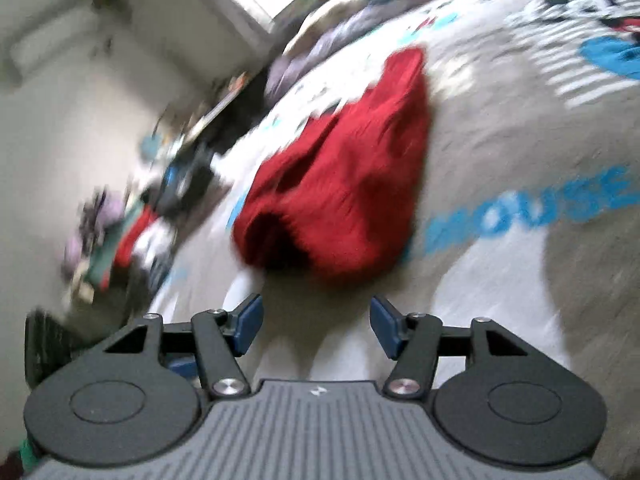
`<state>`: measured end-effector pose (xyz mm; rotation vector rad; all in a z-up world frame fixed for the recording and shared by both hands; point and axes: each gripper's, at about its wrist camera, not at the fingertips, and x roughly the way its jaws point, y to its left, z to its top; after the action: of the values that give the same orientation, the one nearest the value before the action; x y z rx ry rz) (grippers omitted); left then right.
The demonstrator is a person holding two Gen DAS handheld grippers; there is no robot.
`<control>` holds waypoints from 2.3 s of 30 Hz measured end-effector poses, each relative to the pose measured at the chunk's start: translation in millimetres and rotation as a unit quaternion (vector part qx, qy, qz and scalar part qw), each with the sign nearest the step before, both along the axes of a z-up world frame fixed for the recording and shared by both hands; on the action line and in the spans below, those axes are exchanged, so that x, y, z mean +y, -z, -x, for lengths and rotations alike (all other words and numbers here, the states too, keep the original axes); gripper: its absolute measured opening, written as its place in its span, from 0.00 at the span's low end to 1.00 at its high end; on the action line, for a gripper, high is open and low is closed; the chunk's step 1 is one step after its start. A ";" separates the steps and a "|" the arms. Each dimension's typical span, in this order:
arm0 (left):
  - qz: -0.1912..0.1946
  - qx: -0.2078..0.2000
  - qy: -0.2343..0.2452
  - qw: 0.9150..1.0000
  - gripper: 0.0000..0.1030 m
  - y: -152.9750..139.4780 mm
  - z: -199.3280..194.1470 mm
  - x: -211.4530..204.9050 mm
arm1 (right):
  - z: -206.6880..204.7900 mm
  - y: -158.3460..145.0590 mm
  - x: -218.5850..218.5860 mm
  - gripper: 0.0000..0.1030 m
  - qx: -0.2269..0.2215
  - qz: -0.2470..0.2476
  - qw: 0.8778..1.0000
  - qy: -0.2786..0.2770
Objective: Fold clothes
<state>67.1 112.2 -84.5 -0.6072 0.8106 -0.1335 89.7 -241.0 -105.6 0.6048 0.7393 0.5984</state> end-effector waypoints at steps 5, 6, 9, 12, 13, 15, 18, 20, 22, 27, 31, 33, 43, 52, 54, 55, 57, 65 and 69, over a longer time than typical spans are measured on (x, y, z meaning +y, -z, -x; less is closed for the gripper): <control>-0.092 -0.048 0.007 0.995 0.64 -30.6 -53.0 -2.8 | -30.7 12.6 -19.0 0.60 -0.037 -0.019 0.997 0.057; -0.103 -0.056 0.011 0.993 0.64 -34.9 -65.2 -2.8 | -36.5 15.4 -20.3 0.63 -0.051 -0.010 0.997 0.061; -0.126 -0.068 0.026 0.989 0.64 -42.4 -101.6 -0.3 | -47.5 27.3 -29.3 0.64 -0.059 -0.024 0.995 0.072; -0.146 -0.071 0.046 0.986 0.64 -46.2 -141.6 3.0 | -57.2 35.1 -31.7 0.70 -0.065 -0.054 0.994 0.070; -0.148 -0.068 0.050 0.985 0.64 -45.7 -154.2 3.7 | -61.3 36.7 -31.7 0.71 -0.070 -0.058 0.994 0.067; -0.152 -0.062 0.055 0.985 0.64 -43.3 -180.5 4.9 | -70.1 38.8 -32.0 0.72 -0.074 -0.059 0.993 0.067; -0.157 -0.047 0.064 0.984 0.61 -37.9 -213.7 1.4 | -79.1 37.6 -31.7 0.73 -0.078 -0.056 0.992 0.081; -0.169 -0.038 0.072 0.982 0.58 -34.0 -234.7 -3.2 | -85.7 41.4 -34.7 0.77 -0.069 -0.067 0.992 0.086; -0.178 -0.025 0.081 0.980 0.53 -28.3 -254.3 -6.7 | -91.2 46.8 -37.0 0.77 -0.057 -0.077 0.992 0.087; -0.202 0.002 0.095 0.975 0.51 -14.6 -292.9 -10.6 | -90.6 49.0 -34.3 0.78 -0.066 -0.074 0.992 0.082; -0.220 0.016 0.114 0.969 0.38 -4.3 -307.4 -16.3 | -90.9 51.9 -34.1 0.79 -0.072 -0.080 0.991 0.080; -0.225 0.018 0.115 0.967 0.11 -3.3 -308.1 -17.5 | -89.7 52.7 -34.1 0.79 -0.074 -0.083 0.991 0.079; -0.186 -0.091 0.093 0.974 0.06 -65.6 -247.1 3.8 | -88.5 53.5 -34.9 0.79 -0.077 -0.090 0.990 0.077; -0.148 -0.133 0.032 0.979 0.06 -83.4 -177.0 62.4 | -88.1 52.2 -33.9 0.80 -0.077 -0.088 0.990 0.077; -0.127 -0.145 0.017 0.981 0.06 -79.0 -160.3 80.1 | -87.9 52.2 -34.0 0.80 -0.077 -0.088 0.990 0.077; -0.124 -0.146 0.007 0.981 0.06 -76.3 -153.4 87.1 | -88.0 52.1 -33.9 0.80 -0.077 -0.088 0.990 0.077; -0.113 -0.142 -0.011 0.983 0.06 -67.8 -139.8 102.9 | -88.1 52.0 -33.8 0.81 -0.077 -0.088 0.990 0.076; -0.071 -0.117 -0.077 0.988 0.06 -22.5 -109.4 150.7 | -86.8 51.5 -31.3 0.82 -0.078 -0.085 0.991 0.074; -0.064 -0.092 -0.106 0.988 0.06 -2.5 -99.1 167.0 | -86.6 51.7 -31.0 0.82 -0.079 -0.086 0.990 0.074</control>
<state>166.2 279.2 -82.0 -0.5481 0.5676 0.0570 176.4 -271.9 -157.2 0.7549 0.4924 0.5691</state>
